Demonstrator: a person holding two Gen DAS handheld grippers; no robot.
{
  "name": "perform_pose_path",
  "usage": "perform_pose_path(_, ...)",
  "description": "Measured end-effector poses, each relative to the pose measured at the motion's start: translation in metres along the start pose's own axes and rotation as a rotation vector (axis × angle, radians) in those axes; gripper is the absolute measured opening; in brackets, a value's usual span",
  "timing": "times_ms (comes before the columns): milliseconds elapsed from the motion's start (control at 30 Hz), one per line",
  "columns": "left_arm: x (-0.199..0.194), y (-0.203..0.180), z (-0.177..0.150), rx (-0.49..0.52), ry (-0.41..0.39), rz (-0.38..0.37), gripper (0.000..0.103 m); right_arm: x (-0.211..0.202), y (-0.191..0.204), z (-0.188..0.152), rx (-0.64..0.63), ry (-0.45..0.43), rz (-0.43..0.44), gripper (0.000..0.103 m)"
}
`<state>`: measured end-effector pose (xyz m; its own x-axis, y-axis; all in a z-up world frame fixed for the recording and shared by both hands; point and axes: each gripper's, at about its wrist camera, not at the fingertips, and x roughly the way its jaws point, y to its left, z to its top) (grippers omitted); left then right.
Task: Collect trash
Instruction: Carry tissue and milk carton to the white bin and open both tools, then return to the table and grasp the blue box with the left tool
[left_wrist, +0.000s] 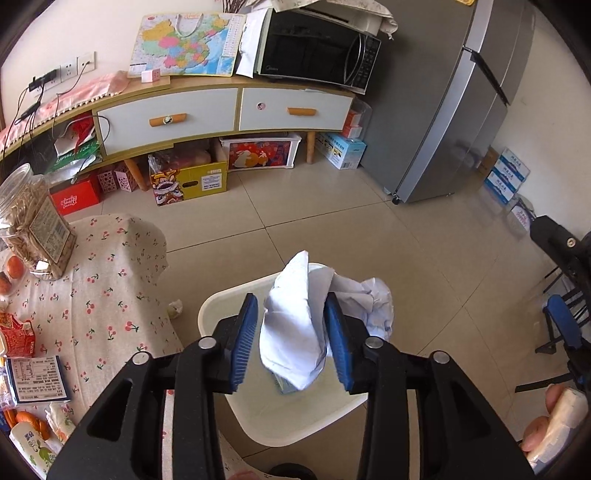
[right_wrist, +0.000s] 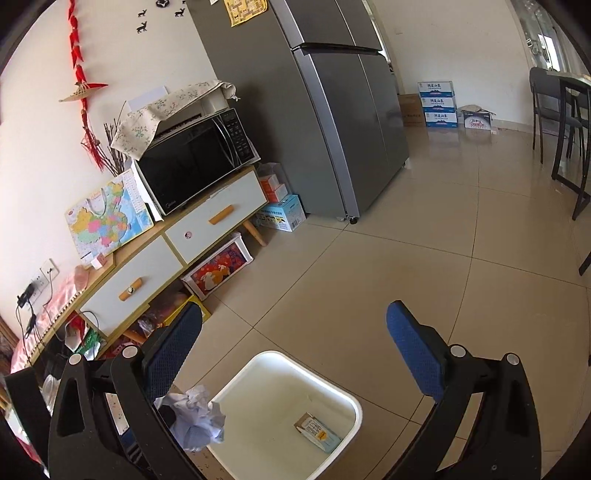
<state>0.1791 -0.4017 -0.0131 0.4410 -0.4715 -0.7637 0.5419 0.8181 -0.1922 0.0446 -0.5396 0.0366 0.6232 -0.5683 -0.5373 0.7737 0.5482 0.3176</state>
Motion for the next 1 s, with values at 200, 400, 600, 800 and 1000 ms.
perform_pose_path(200,-0.011,0.000,-0.006,0.003,-0.024,0.049,0.073,-0.006,-0.007,0.006,0.017,-0.028,0.004,0.096)
perform_pose_path(400,-0.056,0.030,-0.013,-0.029,-0.132,0.181,0.084,-0.016,0.011,-0.001,-0.057,-0.039,0.042,0.096)
perform_pose_path(600,-0.123,0.059,-0.019,-0.044,-0.318,0.345,0.087,-0.038,0.046,-0.018,-0.181,-0.052,0.114,0.096)
perform_pose_path(800,-0.188,0.089,-0.033,-0.070,-0.446,0.471,0.097,-0.074,0.081,-0.042,-0.270,-0.090,0.245,0.096)
perform_pose_path(1000,-0.220,0.128,-0.063,-0.091,-0.433,0.568,0.097,-0.103,0.117,-0.073,-0.323,-0.059,0.422,0.096)
